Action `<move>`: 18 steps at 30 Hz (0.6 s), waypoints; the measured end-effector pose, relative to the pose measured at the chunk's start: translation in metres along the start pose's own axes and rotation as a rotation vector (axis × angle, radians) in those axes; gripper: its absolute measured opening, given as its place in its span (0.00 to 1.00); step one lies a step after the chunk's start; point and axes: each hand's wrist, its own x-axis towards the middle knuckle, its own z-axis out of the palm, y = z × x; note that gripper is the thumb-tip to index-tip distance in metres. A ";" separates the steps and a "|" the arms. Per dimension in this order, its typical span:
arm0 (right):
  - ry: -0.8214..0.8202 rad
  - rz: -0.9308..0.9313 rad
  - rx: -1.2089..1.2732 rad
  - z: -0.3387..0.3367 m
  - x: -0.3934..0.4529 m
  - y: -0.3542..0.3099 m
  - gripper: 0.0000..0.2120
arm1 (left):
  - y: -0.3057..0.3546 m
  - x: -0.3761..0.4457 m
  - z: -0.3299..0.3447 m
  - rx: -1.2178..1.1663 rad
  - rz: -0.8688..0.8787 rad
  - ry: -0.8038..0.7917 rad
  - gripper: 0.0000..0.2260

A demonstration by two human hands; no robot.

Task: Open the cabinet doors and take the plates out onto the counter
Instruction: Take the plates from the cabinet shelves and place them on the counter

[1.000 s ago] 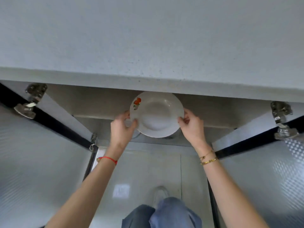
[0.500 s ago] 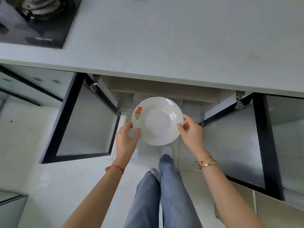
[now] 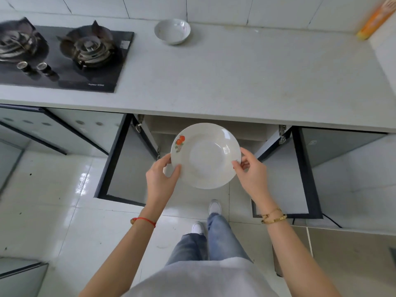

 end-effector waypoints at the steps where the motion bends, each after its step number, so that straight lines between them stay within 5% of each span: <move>1: 0.007 -0.005 0.003 -0.003 0.000 -0.004 0.20 | 0.005 0.002 -0.003 -0.002 0.011 -0.004 0.14; 18: 0.083 -0.026 0.011 -0.015 0.132 -0.006 0.18 | 0.056 0.131 0.030 -0.078 0.094 -0.043 0.14</move>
